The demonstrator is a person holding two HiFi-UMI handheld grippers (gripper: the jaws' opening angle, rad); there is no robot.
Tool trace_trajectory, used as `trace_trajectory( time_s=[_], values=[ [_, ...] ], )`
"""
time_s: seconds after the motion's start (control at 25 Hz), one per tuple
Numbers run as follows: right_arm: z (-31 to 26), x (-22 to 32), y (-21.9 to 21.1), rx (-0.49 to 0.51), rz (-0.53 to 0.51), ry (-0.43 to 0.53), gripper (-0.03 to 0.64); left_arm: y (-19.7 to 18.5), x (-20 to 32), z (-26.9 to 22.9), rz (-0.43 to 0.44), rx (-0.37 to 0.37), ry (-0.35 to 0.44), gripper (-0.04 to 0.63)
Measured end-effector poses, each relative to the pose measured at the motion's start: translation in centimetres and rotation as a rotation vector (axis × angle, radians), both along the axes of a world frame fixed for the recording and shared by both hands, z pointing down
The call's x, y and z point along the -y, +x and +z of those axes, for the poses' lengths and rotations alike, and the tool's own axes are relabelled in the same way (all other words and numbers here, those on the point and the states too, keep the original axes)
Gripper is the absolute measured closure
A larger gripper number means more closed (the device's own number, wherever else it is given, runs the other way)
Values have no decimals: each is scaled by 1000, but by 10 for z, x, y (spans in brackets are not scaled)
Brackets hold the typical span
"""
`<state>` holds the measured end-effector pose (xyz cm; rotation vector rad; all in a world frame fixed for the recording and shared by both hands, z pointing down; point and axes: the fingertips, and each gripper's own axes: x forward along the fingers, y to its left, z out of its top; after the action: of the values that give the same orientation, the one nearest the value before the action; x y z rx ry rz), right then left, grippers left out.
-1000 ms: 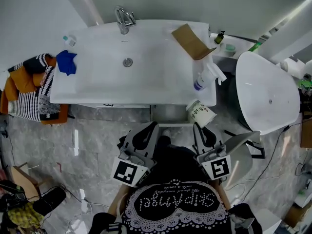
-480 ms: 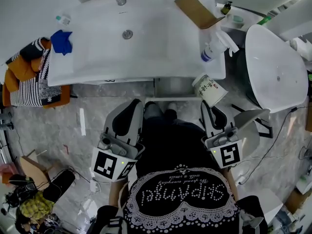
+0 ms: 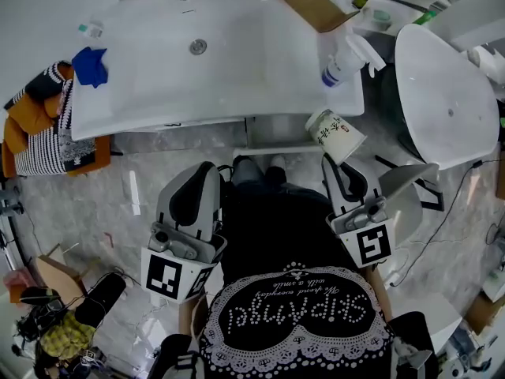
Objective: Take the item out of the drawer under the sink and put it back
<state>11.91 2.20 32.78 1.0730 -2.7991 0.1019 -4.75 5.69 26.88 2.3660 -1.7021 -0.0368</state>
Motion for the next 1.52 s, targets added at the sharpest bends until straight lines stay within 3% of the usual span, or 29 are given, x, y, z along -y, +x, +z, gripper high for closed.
trace_trajectory(
  time_s=[0.48, 0.8, 0.96, 1.04, 1.4, 1.52],
  values=[
    [0, 0, 0, -3, -6, -4, 591, 6, -3, -10, -4, 11, 25, 591],
    [1, 0, 6, 2, 5, -8, 591, 30, 6, -1, 39, 15, 7, 591],
    [1, -1, 4, 6, 10, -4, 591, 30, 8, -6, 39, -94, 36, 591],
    [1, 0, 4, 6, 11, -1, 591, 31, 10, -6, 50, -112, 40, 591],
    [-2, 3, 8, 12, 23, 4, 591, 40, 14, -4, 68, -34, 31, 591],
    [-1, 3, 9, 17, 28, 6, 591, 41, 16, -3, 71, -40, 30, 591]
  ],
)
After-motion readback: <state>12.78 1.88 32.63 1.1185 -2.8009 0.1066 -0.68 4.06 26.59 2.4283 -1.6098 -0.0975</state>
